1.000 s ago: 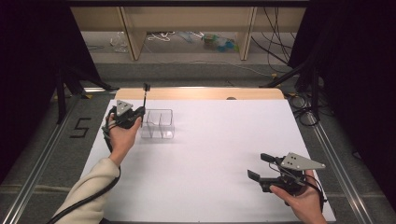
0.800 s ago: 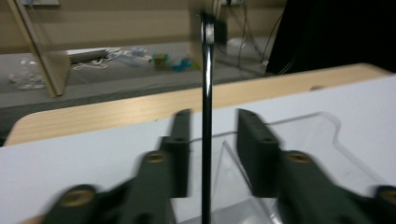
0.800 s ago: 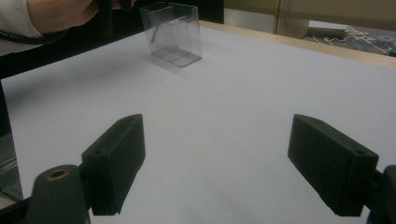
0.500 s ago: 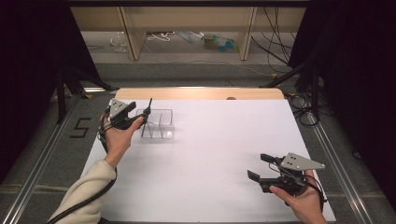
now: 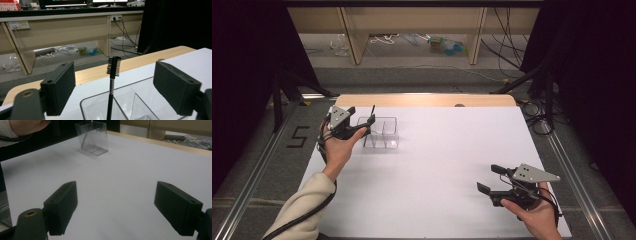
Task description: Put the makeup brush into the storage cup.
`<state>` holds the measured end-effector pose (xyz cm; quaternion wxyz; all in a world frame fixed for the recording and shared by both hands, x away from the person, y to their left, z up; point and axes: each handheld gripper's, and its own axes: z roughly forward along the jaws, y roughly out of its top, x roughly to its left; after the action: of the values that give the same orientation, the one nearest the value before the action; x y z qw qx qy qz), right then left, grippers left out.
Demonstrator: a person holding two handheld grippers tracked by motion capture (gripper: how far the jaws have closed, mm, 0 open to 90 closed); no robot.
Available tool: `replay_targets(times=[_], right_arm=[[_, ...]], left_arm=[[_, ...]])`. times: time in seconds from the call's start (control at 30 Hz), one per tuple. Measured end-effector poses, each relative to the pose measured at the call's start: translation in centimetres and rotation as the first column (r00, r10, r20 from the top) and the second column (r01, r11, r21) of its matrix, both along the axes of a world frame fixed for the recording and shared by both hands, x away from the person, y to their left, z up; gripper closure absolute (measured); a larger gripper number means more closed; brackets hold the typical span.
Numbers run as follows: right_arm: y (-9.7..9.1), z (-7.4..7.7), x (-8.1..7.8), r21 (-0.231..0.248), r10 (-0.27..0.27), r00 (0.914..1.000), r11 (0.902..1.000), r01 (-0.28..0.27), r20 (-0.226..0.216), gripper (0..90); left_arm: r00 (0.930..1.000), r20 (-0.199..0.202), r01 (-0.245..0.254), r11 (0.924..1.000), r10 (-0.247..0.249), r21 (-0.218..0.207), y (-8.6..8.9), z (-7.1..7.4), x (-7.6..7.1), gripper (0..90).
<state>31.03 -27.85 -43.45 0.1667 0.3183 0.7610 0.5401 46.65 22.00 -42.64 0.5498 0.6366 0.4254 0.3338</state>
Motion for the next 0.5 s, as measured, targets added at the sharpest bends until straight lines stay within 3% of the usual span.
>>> replay_targets(times=[0.27,0.33,0.4,0.47,0.5], right_arm=[[0.1,0.1,-0.2,0.004,0.000,0.9995,1.0000,0.000,-0.030,19.8],[0.0,0.0,0.0,-0.004,0.002,1.0000,1.0000,-0.002,-0.007,19.8],[-0.1,0.1,-0.1,-0.015,-0.002,1.0000,0.9999,0.002,-0.007,19.8],[0.1,0.0,-0.1,0.005,0.003,0.9997,1.0000,-0.003,-0.026,19.8],[0.0,0.1,-0.1,-0.010,-0.001,1.0000,1.0000,0.001,-0.005,19.8]], left_arm=[[0.9998,0.003,0.021,0.9998,-0.021,-0.001,0.2,0.3,-0.7,16.0],[0.9996,0.003,0.028,0.9996,-0.028,-0.007,0.3,0.3,-1.0,15.9],[0.9995,0.004,0.031,0.9995,-0.031,-0.007,0.3,0.4,-1.3,15.9],[0.9992,0.007,0.041,0.9992,-0.041,-0.006,0.3,0.4,-1.7,15.9],[0.9990,0.005,0.045,0.9989,-0.045,-0.010,0.3,0.4,-1.8,15.9]])
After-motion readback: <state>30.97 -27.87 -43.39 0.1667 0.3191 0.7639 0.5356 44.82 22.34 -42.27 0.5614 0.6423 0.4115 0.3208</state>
